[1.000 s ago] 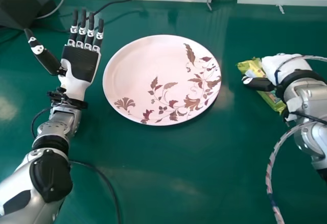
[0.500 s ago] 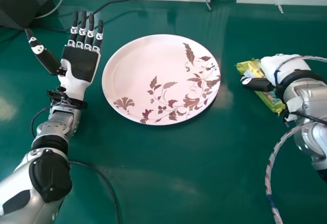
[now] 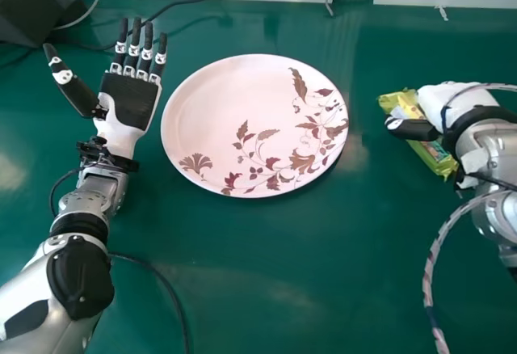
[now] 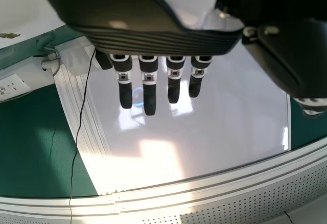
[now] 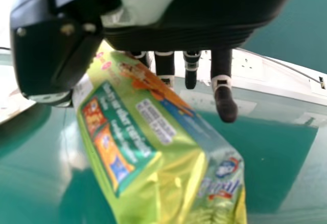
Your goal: Pick up biscuit and place it in the plate
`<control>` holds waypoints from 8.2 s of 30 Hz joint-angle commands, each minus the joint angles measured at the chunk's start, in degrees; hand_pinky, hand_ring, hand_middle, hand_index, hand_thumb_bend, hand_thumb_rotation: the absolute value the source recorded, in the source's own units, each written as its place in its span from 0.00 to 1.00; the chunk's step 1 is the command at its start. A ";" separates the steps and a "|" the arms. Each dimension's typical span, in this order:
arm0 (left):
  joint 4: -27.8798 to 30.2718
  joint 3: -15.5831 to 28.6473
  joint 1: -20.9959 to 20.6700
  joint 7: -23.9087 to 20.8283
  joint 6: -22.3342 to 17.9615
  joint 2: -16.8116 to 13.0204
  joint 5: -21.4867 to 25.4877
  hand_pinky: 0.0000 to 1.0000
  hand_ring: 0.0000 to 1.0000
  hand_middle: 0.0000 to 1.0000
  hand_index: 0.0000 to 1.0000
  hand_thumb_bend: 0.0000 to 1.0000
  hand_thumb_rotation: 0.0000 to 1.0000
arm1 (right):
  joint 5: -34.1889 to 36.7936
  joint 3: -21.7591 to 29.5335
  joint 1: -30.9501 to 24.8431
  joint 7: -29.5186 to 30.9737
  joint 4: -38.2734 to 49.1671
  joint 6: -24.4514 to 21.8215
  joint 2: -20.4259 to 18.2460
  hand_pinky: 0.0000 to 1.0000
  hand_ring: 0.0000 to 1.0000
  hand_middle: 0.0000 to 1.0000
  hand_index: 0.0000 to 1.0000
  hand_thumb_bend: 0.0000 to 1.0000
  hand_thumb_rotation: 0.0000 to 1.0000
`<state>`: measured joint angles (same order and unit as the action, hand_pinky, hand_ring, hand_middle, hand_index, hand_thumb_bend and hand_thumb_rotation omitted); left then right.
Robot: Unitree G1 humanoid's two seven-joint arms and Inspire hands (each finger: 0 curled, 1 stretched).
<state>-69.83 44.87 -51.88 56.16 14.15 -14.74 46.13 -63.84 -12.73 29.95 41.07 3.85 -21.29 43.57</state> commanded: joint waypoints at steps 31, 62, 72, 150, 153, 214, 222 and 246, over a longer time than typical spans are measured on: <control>-1.15 -0.30 0.98 -0.36 -0.47 0.60 -0.43 0.89 0.86 0.96 0.99 1.00 0.62 | -0.04 5.85 0.20 7.69 12.48 -1.16 2.12 0.20 0.24 0.48 0.49 0.52 0.00; -1.99 -0.46 0.45 -1.80 -1.94 0.66 -0.90 0.91 0.89 0.99 1.00 1.00 0.61 | -5.30 6.40 7.09 20.76 19.89 -2.22 0.20 0.19 0.24 0.48 0.49 0.52 0.00; -2.26 -0.40 0.24 -2.22 -2.26 0.72 -1.24 0.99 0.90 0.99 1.00 1.00 0.63 | -6.08 6.65 8.27 21.95 22.34 -0.94 0.29 0.19 0.24 0.48 0.49 0.52 0.00; -2.62 -1.39 0.32 0.35 -4.34 1.51 -2.98 0.85 0.87 0.94 1.00 1.00 0.62 | -9.08 0.04 19.89 9.41 15.05 6.98 -16.02 0.16 0.17 0.28 0.49 0.51 0.03; -2.75 -1.45 0.35 0.58 -4.70 1.46 -3.11 0.86 0.88 0.94 1.00 1.00 0.63 | -8.72 -0.29 19.85 8.75 14.55 7.30 -16.38 0.16 0.17 0.28 0.49 0.51 0.03; -3.36 -1.49 -0.01 0.08 -5.64 2.58 -4.67 0.88 0.78 0.90 0.97 1.00 0.60 | 1.14 -8.54 16.33 -21.39 -11.25 11.56 -21.49 0.09 0.08 0.17 0.49 0.51 0.04; -3.24 -1.92 -0.02 0.62 -6.43 2.75 -5.11 0.88 0.78 0.91 0.96 0.97 0.57 | 2.26 -9.91 16.86 -22.06 -14.02 11.02 -22.72 0.08 0.06 0.14 0.49 0.51 0.04; -3.27 -2.06 -0.01 1.51 -6.85 3.03 -5.69 0.88 0.77 0.89 0.94 0.95 0.51 | 5.60 -12.73 17.35 -28.99 -22.13 12.85 -24.16 0.07 0.02 0.11 0.49 0.51 0.04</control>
<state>-71.77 43.32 -53.93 57.52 6.93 -12.99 40.86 -58.95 -25.05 46.34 13.18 -17.74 -8.89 19.95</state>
